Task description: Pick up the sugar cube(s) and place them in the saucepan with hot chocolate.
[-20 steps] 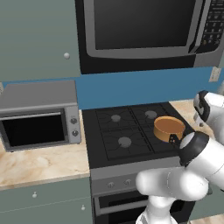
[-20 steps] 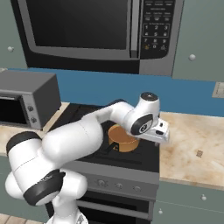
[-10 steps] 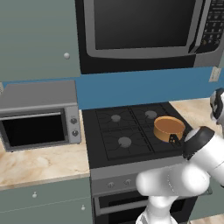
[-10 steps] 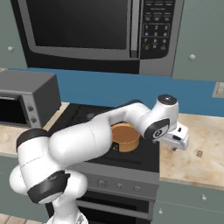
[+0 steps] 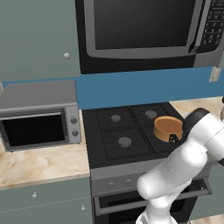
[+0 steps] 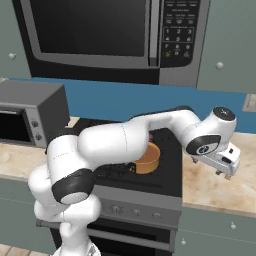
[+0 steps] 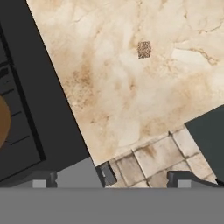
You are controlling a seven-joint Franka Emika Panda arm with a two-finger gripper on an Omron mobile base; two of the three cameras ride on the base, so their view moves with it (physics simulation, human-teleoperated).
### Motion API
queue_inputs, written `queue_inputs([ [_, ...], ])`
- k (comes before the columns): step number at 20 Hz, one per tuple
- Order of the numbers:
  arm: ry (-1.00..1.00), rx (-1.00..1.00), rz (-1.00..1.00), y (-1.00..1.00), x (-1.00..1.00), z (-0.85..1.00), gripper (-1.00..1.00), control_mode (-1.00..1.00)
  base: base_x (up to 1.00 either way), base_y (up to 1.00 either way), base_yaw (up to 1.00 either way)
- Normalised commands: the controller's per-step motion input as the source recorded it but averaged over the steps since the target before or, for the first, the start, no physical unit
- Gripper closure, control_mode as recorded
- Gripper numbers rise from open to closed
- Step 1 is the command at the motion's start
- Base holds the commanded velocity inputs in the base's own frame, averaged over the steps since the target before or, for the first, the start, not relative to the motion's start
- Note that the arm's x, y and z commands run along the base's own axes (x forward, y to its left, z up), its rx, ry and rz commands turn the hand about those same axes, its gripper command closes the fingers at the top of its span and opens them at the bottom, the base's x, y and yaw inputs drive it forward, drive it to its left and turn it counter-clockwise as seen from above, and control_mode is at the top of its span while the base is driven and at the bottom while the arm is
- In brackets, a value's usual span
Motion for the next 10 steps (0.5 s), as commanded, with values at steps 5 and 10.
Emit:
queue_inputs([
  [5, 0.0, 0.01, -0.02, -0.32, 0.0, -0.08, -1.0, -1.0, 0.0, 0.0, 0.0],
  [10, 0.0, 0.0, -0.05, -0.27, 0.02, -0.16, -1.0, -1.0, 0.0, 0.0, 0.0],
])
